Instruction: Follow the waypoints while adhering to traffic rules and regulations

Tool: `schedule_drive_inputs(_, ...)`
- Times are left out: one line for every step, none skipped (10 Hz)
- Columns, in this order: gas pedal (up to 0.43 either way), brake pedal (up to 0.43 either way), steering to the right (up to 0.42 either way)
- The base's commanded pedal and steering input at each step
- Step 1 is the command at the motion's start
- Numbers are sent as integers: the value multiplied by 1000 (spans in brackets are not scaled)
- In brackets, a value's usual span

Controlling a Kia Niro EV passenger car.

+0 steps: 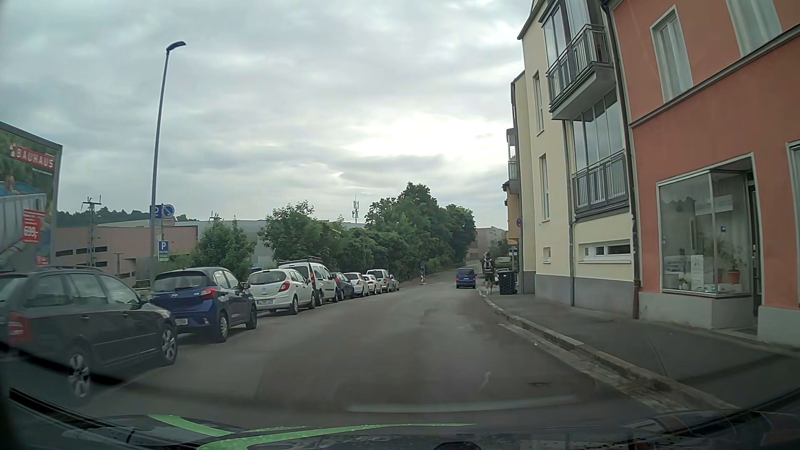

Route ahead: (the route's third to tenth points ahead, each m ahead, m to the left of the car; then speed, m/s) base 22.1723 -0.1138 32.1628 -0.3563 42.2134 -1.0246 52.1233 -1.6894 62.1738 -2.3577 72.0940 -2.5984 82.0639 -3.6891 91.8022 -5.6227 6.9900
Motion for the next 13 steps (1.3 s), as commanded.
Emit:
schedule_drive_inputs(79,0,9)
schedule_drive_inputs(79,0,9)
schedule_drive_inputs(79,0,9)
schedule_drive_inputs(79,0,9)
schedule_drive_inputs(79,0,9)
schedule_drive_inputs(79,0,7)
schedule_drive_inputs(79,0,5)
schedule_drive_inputs(79,0,4)
schedule_drive_inputs(79,0,3)
schedule_drive_inputs(79,0,0)
schedule_drive_inputs(79,0,-2)
schedule_drive_inputs(67,0,-5)
schedule_drive_inputs(67,0,-6)
